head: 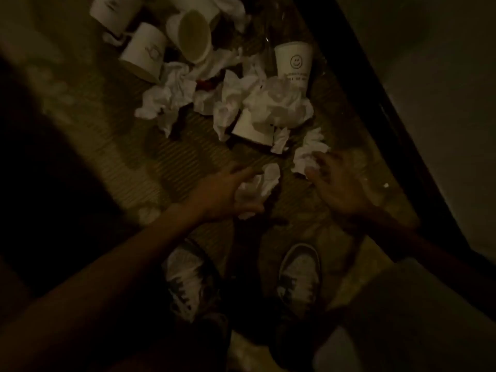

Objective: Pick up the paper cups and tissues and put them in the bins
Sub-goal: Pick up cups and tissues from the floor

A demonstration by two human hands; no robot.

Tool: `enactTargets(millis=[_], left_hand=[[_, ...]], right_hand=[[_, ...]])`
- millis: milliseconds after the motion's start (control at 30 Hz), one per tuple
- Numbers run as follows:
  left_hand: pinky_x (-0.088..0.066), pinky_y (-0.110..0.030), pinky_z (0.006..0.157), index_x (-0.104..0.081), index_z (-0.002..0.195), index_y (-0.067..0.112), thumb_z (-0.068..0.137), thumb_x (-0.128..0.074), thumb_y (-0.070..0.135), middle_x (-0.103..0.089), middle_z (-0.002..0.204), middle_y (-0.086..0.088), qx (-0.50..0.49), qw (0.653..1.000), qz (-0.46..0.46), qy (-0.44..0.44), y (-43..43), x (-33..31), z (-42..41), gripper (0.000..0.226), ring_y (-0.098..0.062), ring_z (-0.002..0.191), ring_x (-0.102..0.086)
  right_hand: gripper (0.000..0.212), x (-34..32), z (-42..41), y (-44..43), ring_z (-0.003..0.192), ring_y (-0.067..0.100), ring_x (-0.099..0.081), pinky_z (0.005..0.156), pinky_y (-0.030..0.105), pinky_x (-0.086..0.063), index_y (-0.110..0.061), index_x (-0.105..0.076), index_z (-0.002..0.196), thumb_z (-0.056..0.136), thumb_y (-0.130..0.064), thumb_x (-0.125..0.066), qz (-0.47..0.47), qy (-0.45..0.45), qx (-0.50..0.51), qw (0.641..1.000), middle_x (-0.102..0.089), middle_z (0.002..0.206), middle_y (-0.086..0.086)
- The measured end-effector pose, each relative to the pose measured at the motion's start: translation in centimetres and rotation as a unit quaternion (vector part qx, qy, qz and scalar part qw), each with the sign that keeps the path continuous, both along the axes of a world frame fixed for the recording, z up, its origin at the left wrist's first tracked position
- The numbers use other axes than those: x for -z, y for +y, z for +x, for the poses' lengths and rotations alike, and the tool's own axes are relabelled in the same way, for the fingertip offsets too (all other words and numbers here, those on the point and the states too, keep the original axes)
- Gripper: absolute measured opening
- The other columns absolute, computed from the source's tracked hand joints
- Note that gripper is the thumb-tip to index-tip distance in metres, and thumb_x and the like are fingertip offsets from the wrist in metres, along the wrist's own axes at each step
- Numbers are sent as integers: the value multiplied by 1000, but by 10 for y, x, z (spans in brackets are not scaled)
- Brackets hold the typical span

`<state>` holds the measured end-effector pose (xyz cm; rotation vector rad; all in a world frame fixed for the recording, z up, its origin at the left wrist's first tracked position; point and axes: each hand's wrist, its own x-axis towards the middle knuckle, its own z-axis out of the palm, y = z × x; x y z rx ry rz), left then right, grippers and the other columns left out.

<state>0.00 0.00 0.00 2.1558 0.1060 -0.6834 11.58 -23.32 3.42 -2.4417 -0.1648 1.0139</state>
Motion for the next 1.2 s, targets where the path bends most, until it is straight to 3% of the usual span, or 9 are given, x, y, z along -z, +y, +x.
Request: enactTargets(millis=[100, 233, 367, 533, 633, 800, 900, 1000, 1200], left_hand=[[-49, -30, 68, -4, 152, 48, 66, -63, 78, -18, 160, -1, 122, 989, 44, -67, -12, 29, -2, 109, -31, 117, -57], [-54, -35, 67, 4, 151, 42, 66, -58, 83, -10, 165, -5, 218, 954, 109, -173, -20, 70, -9, 113, -34, 125, -54], [-55, -37, 60, -44, 148, 18, 70, -69, 71, -49, 144, -20, 235, 915, 181, -273, -31, 91, -10, 97, -39, 106, -64], [-51, -32, 44, -71, 101, 4, 87, -55, 48, -70, 99, -17, 170, 887, 174, -392, -36, 97, -12, 49, -31, 72, -68], [-41, -24, 37, -72, 80, 6, 87, -55, 38, -67, 74, -9, 172, 876, 176, -414, -38, 95, -8, 37, -25, 56, -62], [-41, -30, 60, -76, 98, 26, 95, -55, 50, -74, 90, -4, 30, 956, 193, -220, -46, 88, 1, 32, -24, 80, -68], [-37, -33, 65, -71, 81, 12, 99, -50, 44, -67, 76, -7, -111, 975, 96, -166, -50, 79, 7, 42, -27, 76, -63], [-41, -37, 65, -53, 60, 6, 97, -47, 46, -56, 62, -9, -313, 928, -56, -192, -55, 56, 11, 55, -24, 66, -56], [-53, -23, 68, -63, 94, 18, 88, -56, 52, -72, 86, 5, -418, 846, -279, -180, -59, 23, 15, 35, -11, 84, -71]], right_hand=[[54, 22, -2, -1, 141, 30, -30, 113, 46, -32, -26, -38, 149, 98, -41, -50, -10, -66, -44, 997, -11, 158, 11], [51, 55, 1, -4, 145, 21, -22, 111, 31, -25, -29, -37, 149, 101, -43, -44, 6, -68, -54, 996, -8, 161, 4], [42, 85, 1, -13, 111, 0, -40, 82, -4, -23, -13, -57, 132, 104, -37, -39, 70, -97, -36, 992, -41, 135, 2], [36, 108, 1, -18, 99, 7, -52, 84, 16, -37, -21, -67, 107, 102, -45, -40, 126, -121, 59, 983, -53, 110, -4], [40, 98, 0, -17, 82, -9, -59, 73, 6, -42, -38, -62, 78, 91, -66, -36, 148, -81, 141, 975, -57, 92, -19], [54, 86, -1, -5, 91, 15, -66, 73, 29, -57, -19, -68, 99, 99, -59, -32, 222, 80, 296, 926, -67, 117, 7], [69, 72, -13, 9, 96, 21, -68, 79, 34, -56, -14, -70, 93, 96, -66, -24, 254, 168, 327, 894, -71, 112, 11], [80, 56, -27, 26, 101, 24, -69, 90, 39, -53, -6, -71, 100, 89, -72, -26, 309, 219, 316, 870, -74, 105, 13], [66, 27, -38, 55, 112, 24, -66, 90, 37, -56, -14, -81, 94, 96, -58, -31, 461, 317, 294, 775, -70, 117, 13]])
